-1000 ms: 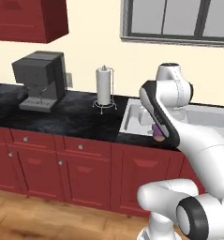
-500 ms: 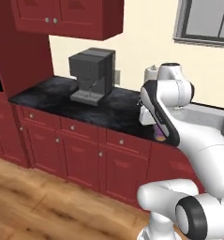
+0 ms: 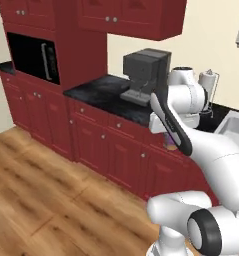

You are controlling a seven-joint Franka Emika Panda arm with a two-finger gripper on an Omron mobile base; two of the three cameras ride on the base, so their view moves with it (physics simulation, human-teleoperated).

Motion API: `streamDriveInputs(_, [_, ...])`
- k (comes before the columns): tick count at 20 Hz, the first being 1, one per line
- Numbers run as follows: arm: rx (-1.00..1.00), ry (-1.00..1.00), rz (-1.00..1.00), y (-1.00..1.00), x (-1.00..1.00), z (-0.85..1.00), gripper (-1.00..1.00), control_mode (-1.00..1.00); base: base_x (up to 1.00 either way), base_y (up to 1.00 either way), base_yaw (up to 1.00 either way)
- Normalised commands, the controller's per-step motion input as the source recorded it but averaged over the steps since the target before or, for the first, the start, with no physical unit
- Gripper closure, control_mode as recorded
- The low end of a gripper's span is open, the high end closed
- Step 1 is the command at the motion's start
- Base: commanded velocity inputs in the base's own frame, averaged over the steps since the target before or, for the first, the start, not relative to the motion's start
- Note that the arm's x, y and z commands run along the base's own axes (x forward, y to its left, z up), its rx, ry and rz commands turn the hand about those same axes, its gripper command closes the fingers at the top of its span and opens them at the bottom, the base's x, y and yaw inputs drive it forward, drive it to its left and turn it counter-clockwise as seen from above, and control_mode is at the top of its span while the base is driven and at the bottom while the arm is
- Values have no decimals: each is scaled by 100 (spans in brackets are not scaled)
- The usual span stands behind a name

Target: Four empty soda cans are scattered around the kitchen. Gather all the cans and cluster them next to the stove for recycling.

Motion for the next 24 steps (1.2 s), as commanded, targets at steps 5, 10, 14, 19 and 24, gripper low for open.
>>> streamDriveInputs(5, [0, 0, 0, 0, 0, 0, 100, 100, -32, 29, 45])
streamDriveInputs(10, [0, 0, 0, 0, 0, 0, 100, 100, -21, 21, 46])
streamDriveInputs(14, [0, 0, 0, 0, 0, 0, 100, 100, 25, 6, 42])
streamDriveInputs(19, [0, 0, 0, 0, 0, 0, 100, 100, 59, -8, 40])
streamDriveInputs(24, [0, 0, 0, 0, 0, 0, 100, 100, 40, -6, 46])
